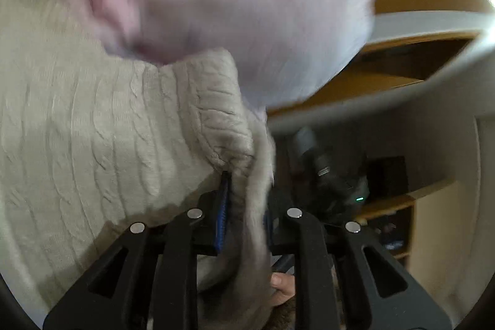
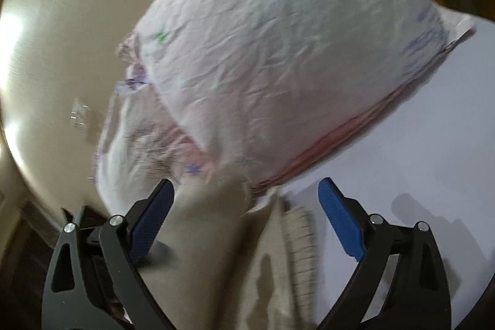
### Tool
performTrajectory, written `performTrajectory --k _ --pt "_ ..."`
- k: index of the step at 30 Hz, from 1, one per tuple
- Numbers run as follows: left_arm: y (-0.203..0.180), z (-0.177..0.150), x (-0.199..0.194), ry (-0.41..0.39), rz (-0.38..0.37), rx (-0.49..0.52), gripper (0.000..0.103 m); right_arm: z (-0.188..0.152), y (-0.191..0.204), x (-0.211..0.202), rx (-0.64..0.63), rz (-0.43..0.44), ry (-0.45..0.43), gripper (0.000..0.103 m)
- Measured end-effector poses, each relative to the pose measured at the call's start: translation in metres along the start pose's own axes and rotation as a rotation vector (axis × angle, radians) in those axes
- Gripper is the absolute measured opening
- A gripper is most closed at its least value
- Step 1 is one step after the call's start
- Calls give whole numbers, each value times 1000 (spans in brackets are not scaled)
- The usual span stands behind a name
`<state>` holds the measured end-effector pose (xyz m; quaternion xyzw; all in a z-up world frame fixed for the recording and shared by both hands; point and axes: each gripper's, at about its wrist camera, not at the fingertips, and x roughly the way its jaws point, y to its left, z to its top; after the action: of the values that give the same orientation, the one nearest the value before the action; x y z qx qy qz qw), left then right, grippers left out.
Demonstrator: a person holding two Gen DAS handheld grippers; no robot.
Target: Fold small clothes
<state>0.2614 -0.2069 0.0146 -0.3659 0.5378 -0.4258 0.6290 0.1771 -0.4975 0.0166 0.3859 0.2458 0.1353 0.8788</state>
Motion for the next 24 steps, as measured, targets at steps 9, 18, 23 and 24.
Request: performTrajectory --k 9,18,23,24 --pt "-7 -13 -127 -353 214 222 69 -3 -13 32 96 -15 303 100" --pt "45 -30 -98 -183 536 215 77 -32 -6 68 13 -98 485 95" --pt "49 -41 -84 -190 566 222 83 -43 -2 76 -8 -52 498 52" --pt "54 -40 -82 -194 540 198 82 -42 -3 76 12 -22 500 43"
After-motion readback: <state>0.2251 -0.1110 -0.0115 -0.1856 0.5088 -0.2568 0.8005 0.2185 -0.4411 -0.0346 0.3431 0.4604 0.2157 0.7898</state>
